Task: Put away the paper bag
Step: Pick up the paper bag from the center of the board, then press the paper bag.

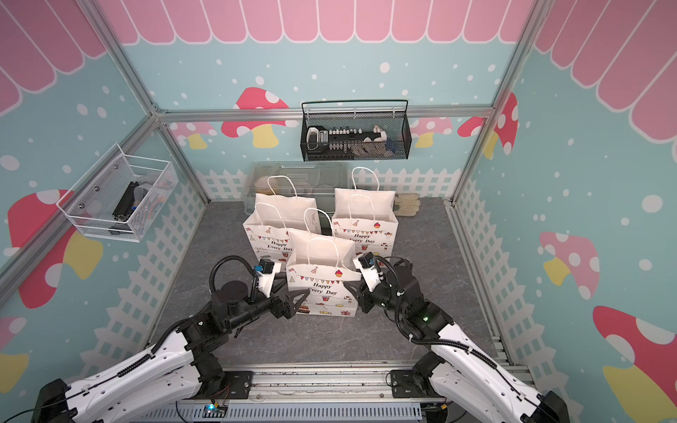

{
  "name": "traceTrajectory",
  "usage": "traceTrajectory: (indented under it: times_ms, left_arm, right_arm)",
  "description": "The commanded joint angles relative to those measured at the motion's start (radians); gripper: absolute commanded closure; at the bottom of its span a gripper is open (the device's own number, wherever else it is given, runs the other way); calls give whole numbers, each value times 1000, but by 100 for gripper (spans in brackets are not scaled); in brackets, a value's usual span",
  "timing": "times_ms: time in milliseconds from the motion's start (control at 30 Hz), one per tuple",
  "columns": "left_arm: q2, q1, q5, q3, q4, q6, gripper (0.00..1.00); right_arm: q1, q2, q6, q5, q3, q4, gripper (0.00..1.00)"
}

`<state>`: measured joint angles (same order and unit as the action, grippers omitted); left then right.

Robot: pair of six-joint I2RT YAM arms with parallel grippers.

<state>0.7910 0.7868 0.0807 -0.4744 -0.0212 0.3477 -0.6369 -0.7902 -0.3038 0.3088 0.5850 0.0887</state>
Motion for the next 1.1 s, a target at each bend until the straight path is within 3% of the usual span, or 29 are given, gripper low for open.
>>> traceTrajectory:
  times_ms: [0, 67, 200, 300, 467, 667, 933, 1067]
  left_arm:
    - [-5, 3, 40, -29, -18, 17, 2]
    - [-37, 3, 14, -54, 49, -4, 2]
    - [-292, -8, -153, -69, 184, -39, 1]
    - [-403, -62, -101, -99, 251, -20, 1]
    - [-305, -107, 76, -115, 265, 20, 1]
    - [-236, -107, 148, -100, 181, 36, 1]
    - [-134, -106, 288, -120, 74, 62, 1]
    - [-148, -106, 333, -122, 48, 90, 13]
  right_arm:
    - [-8, 12, 1, 18, 47, 1, 90]
    - [-8, 16, 17, 26, 76, 43, 96]
    - [-7, 28, 83, 23, 175, 187, 100]
    - [-4, 24, 121, 39, 258, 275, 100]
    - [-3, -11, 127, 136, 401, 344, 100]
    - [-2, -43, 137, 220, 552, 458, 100]
    - [-3, -46, 108, 375, 605, 464, 100]
    - [-3, -44, 99, 360, 618, 464, 100]
